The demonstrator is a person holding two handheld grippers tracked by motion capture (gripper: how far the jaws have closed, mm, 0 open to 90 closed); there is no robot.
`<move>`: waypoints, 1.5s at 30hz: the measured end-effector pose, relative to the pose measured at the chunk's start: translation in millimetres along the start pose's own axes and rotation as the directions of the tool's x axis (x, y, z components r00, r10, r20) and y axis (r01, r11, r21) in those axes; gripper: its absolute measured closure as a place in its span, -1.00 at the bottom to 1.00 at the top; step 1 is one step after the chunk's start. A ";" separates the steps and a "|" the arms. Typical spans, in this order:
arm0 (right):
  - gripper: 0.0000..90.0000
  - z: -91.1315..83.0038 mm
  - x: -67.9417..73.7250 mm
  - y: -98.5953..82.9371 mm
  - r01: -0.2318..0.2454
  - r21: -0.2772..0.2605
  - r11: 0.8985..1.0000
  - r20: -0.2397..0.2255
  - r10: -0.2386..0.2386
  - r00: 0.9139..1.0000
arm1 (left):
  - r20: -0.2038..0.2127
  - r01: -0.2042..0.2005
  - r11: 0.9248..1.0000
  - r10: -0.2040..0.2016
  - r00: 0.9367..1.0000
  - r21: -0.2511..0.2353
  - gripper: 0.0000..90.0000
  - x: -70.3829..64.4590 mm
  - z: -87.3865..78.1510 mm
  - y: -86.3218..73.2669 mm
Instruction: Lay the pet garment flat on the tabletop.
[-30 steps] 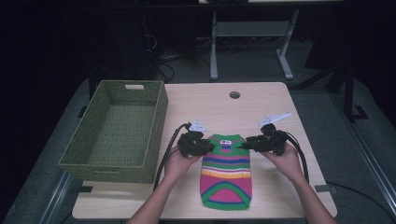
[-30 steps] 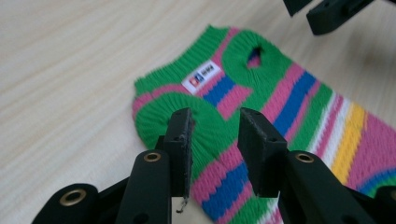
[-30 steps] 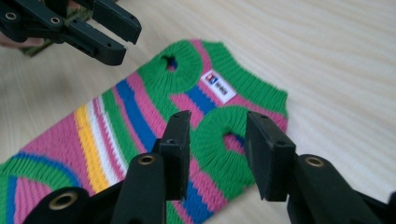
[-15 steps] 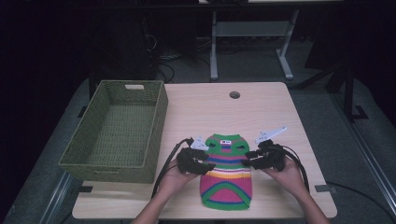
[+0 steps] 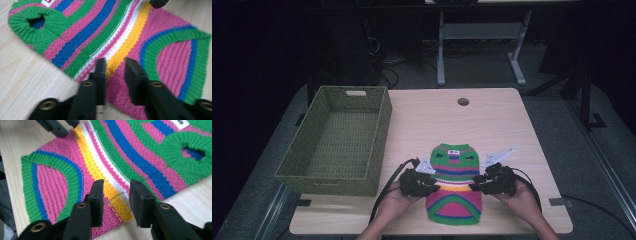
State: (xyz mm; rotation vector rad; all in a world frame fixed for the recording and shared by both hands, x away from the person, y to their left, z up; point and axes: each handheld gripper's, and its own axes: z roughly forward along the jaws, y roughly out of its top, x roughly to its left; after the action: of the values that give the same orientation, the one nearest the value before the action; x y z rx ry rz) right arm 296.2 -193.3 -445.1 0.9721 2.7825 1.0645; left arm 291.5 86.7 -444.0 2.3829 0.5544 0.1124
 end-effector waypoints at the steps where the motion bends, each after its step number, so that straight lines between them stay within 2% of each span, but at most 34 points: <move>1: 0.51 1.5 0.5 -0.6 -0.003 0.014 1.000 0.005 0.002 1.000 | 0.006 -0.002 1.000 0.002 1.000 -0.004 0.76 -0.2 -0.3 -0.8; 3: 0.60 3.8 1.2 -1.2 0.010 0.024 1.000 0.007 -0.010 1.000 | 0.019 0.010 1.000 -0.010 1.000 -0.008 0.83 -1.1 0.6 -2.1; 4: 0.66 4.4 2.2 -1.0 0.019 0.027 0.999 0.011 -0.019 1.000 | 0.020 -0.003 1.000 0.003 1.000 0.011 0.87 -0.4 0.5 -2.3; 6: 0.73 6.0 3.2 -0.1 0.030 0.038 0.999 0.017 -0.030 0.999 | 0.029 0.009 1.000 -0.010 1.000 0.024 0.88 -0.5 3.9 -3.5; 7: 0.76 7.0 3.4 0.2 0.033 0.046 0.998 0.023 -0.034 0.999 | 0.029 -0.003 0.999 0.002 1.000 0.037 0.90 0.3 4.9 -3.5; 10: 0.76 11.0 1.7 -0.3 0.026 0.061 0.998 0.034 -0.028 0.999 | 0.025 0.001 0.999 -0.003 1.000 0.052 0.91 0.4 9.0 -4.3; 13: 0.76 11.4 -0.6 -0.1 0.011 0.063 0.998 0.036 -0.013 0.999 | 0.030 0.032 0.999 -0.033 0.999 0.035 0.89 2.9 11.2 -4.9; 17: 0.74 11.8 -5.8 -0.1 -0.019 0.046 0.999 0.042 0.017 0.999 | 0.018 0.045 0.998 -0.046 0.999 0.032 0.87 6.5 12.8 -3.1; 22: 0.71 12.0 -10.7 0.2 -0.026 0.027 0.999 0.066 0.024 0.998 | 0.010 0.065 0.998 -0.065 0.998 0.016 0.84 9.8 17.2 0.7; 23: 0.70 11.8 -11.8 0.3 -0.034 0.024 0.999 0.075 0.032 0.997 | 0.007 0.057 0.998 -0.057 0.998 0.023 0.84 11.6 17.6 1.9; 26: 0.68 12.1 -17.4 0.7 -0.047 0.007 0.999 0.092 0.046 0.995 | -0.003 0.070 0.997 -0.070 0.998 0.014 0.83 14.7 20.7 4.8; 31: 0.62 12.2 -26.5 0.6 -0.084 -0.025 0.996 0.098 0.086 0.992 | -0.020 0.072 0.997 -0.072 0.997 0.020 0.78 18.2 24.6 10.9; 36: 0.59 13.0 -29.8 0.8 -0.078 -0.045 0.996 0.116 0.083 0.990 | -0.037 0.070 0.997 -0.069 0.997 0.031 0.73 23.7 27.0 15.8; 42: 0.53 14.1 -36.6 1.1 -0.107 -0.072 0.992 0.128 0.116 0.985 | -0.059 0.103 0.995 -0.103 0.993 -0.015 0.72 30.7 32.1 16.9; 45: 0.53 15.3 -38.5 1.9 -0.102 -0.084 0.991 0.144 0.113 0.983 | -0.063 0.113 0.994 -0.113 0.992 -0.010 0.72 34.9 34.1 20.4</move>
State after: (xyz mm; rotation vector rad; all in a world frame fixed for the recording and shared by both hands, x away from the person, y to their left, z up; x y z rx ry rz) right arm 331.7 -204.3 -463.6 1.1536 2.5774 1.0543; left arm 338.1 66.8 -459.3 2.3429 0.7167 0.1390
